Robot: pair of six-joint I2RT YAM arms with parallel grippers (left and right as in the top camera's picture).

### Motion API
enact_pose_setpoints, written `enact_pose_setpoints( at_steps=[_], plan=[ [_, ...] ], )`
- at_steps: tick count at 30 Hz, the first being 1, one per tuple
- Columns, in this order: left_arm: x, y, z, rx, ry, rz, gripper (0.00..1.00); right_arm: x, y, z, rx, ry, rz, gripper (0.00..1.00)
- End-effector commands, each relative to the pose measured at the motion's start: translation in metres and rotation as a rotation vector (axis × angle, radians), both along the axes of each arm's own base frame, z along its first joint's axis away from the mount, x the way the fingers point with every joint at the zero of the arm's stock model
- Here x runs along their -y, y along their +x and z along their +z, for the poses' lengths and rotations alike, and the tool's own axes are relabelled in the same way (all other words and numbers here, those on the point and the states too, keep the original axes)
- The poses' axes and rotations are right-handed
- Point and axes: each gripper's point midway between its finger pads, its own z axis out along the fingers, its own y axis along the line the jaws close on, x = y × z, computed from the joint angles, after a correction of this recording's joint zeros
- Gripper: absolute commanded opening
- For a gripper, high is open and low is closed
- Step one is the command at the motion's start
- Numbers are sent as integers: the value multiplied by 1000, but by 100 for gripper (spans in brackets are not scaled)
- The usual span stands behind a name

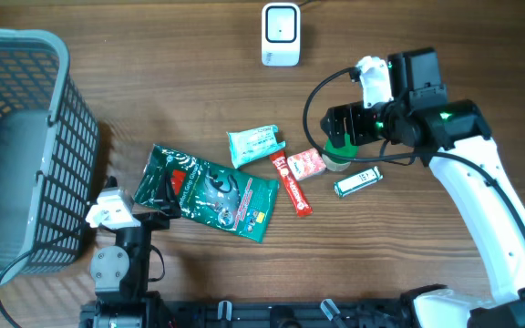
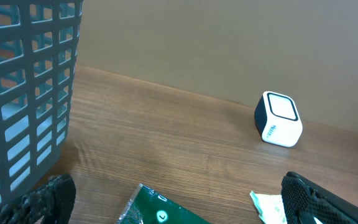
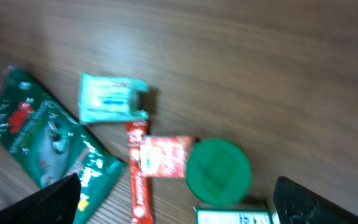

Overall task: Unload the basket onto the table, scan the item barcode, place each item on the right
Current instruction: 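Grasp the green-capped Knorr jar with the right gripper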

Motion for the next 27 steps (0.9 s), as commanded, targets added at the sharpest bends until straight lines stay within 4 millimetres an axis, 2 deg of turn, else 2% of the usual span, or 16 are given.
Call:
enact_pose_setpoints(
  at_steps=[1,5,7,11,14,16,20,23,26,27],
  plan=[
    [3,0,-2,-1,19,-17,100,11,2,-29,-105,-73,-71,100],
    [3,0,-3,-2,19,-17,100,8,7,-61,-152,-130,42,100],
    [3,0,-3,-2,19,-17,100,8,6,-86,-200,-174,123,100],
    [3,0,-3,-2,19,-17,100,7,0,-131,-317,-204,182,100],
    [3,0,-3,-2,19,-17,100,14,2,-151,-350,-249,181,100],
    [3,0,-3,-2,19,-17,100,13,4,-153,-343,-251,179,99],
    [3,0,-3,-2,19,-17,100,13,7,-153,-334,-250,170,79],
    [3,0,-3,-2,19,-17,100,26,9,-154,-347,-299,62,71],
    [3,0,-2,-1,19,-17,100,30,11,-150,-364,-300,-24,59],
    [3,0,-3,-2,19,-17,100,29,13,-146,-371,-287,-68,59]
  ],
)
